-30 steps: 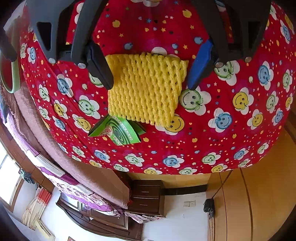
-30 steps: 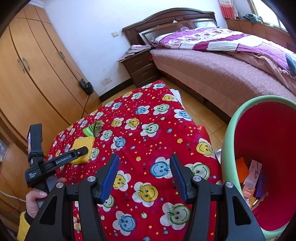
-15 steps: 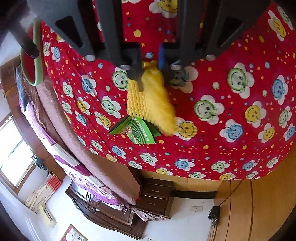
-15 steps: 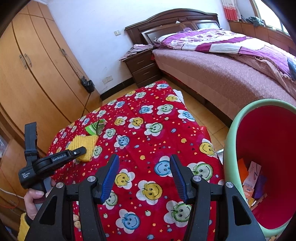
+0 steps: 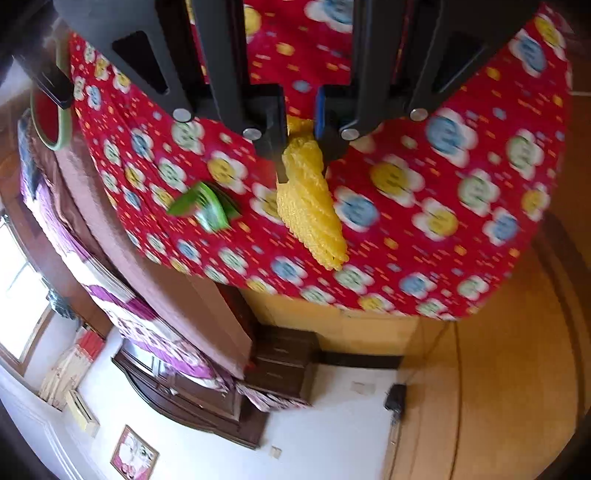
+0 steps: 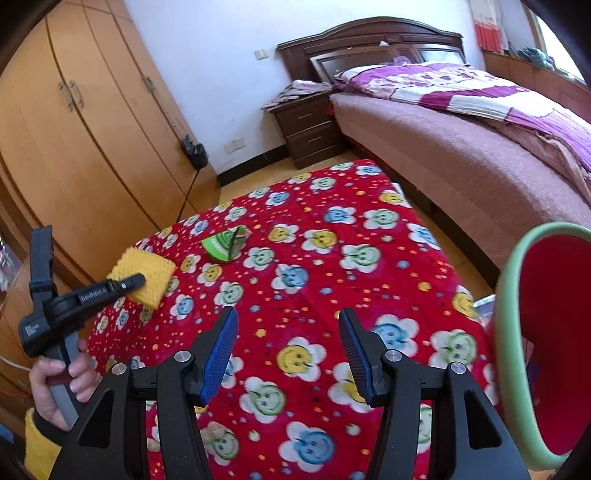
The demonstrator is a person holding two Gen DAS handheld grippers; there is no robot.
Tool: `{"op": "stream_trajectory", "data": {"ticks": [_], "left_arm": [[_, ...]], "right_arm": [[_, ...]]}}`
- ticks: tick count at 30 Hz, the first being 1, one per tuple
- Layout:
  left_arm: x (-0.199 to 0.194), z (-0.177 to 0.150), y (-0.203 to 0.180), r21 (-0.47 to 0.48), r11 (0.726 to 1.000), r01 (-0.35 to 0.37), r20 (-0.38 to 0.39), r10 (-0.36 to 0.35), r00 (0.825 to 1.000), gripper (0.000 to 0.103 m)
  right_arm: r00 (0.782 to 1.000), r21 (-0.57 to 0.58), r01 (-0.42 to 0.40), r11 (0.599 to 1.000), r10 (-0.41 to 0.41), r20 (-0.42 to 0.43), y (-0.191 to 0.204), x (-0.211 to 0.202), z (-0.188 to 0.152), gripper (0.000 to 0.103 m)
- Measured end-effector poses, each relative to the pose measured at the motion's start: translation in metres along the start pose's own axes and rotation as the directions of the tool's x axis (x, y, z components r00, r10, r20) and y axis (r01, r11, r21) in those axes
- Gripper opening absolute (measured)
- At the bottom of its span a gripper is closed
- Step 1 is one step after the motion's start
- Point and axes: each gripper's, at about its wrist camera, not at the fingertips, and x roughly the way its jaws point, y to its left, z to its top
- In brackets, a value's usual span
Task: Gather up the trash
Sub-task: 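Grasp the yellow foam mesh pad with the left tool and lift it, then grasp the green mosquito-coil packet with the right tool while the left tool holds the yellow pad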
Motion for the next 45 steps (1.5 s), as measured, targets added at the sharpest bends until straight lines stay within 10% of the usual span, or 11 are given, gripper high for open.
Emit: {"op": "stream_trajectory", "data": {"ticks": [23,26,45], "left_arm": [[0.021,0.006,0.043,-0.075,0.995,-0.065,0.074,0.071,0.995,0.010],[0.022,0.006,0.043,-0.075,0.995,-0.064,0.073,0.069,0.995,0.010],[0.027,0.006,0.044,-0.071,0.996,-0.048,0.066,0.053,0.996,0.010]], "right_arm": [[0.997,-0.105,-0.039,0.994,0.031,-0.077,0.074,0.130,0.054,0.058],[0.995,-0.154,-0.019,0.988,0.004,-0.096,0.086,0.151,0.058,0.078],[0.990,-0.200,0.075,0.977,-0.097,-0.102,0.098,0.192,0.057,0.063]]}}
